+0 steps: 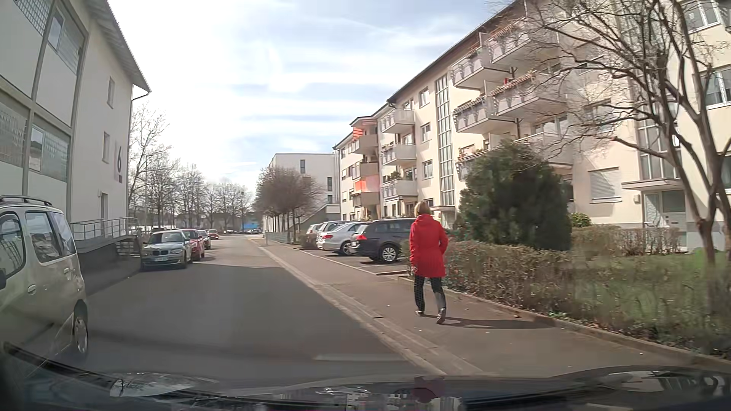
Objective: Follow the waypoints while adhering to traffic rules and regulations
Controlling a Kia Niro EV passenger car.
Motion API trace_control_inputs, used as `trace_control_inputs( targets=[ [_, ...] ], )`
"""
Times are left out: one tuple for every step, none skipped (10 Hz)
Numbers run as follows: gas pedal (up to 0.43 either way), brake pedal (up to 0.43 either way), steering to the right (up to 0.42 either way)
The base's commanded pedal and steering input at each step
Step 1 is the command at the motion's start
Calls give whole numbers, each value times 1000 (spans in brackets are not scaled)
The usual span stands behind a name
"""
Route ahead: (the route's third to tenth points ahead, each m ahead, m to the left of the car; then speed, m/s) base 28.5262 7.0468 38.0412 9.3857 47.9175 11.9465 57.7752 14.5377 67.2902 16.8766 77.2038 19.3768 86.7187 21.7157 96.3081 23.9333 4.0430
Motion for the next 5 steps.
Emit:
trace_control_inputs(
  targets=[
    [169,0,-344],
    [169,0,-317],
    [169,0,-298],
    [169,0,-276],
    [169,0,-251]
  ],
)
